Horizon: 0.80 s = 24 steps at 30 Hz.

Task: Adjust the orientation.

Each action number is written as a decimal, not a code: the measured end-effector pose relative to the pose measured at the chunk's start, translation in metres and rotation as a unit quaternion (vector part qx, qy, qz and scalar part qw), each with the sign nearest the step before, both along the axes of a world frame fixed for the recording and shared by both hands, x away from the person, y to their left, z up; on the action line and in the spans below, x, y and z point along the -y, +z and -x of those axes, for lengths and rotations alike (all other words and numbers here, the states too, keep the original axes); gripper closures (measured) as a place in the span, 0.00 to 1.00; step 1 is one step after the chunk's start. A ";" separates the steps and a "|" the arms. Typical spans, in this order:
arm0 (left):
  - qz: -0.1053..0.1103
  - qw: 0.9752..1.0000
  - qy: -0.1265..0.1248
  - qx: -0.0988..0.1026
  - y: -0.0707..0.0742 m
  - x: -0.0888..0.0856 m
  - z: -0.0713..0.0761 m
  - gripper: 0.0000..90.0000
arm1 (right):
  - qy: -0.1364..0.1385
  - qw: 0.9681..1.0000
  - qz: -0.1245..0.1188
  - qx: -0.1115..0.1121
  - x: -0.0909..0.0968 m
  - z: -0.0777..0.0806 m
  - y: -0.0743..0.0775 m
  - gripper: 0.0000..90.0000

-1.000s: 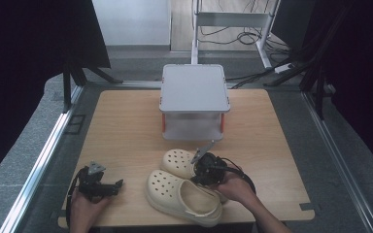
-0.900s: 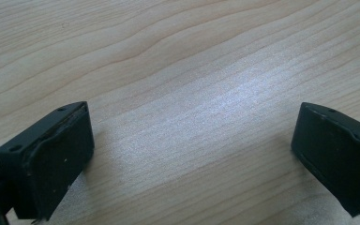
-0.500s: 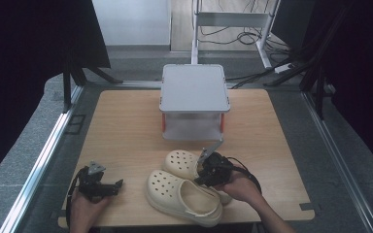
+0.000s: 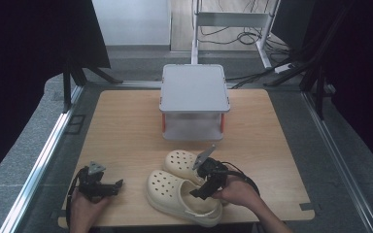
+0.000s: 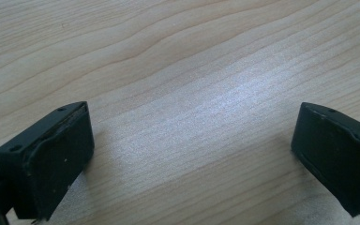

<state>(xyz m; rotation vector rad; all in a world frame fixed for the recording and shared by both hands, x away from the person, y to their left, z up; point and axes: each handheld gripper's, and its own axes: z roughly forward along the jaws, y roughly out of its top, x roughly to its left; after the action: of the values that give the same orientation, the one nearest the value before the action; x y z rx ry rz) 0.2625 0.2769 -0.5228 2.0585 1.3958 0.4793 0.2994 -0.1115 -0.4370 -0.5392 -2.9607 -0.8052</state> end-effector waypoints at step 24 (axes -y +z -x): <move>0.000 1.000 0.000 0.000 0.000 0.000 0.000 0.00 | -0.028 0.998 0.053 0.035 -0.031 0.002 -0.010 0.77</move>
<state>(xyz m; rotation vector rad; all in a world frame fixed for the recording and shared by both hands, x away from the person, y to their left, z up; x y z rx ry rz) 0.2625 0.2769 -0.5229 2.0578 1.3956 0.4794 0.2976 -0.0801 -0.4468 -0.6138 -3.0802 -0.6874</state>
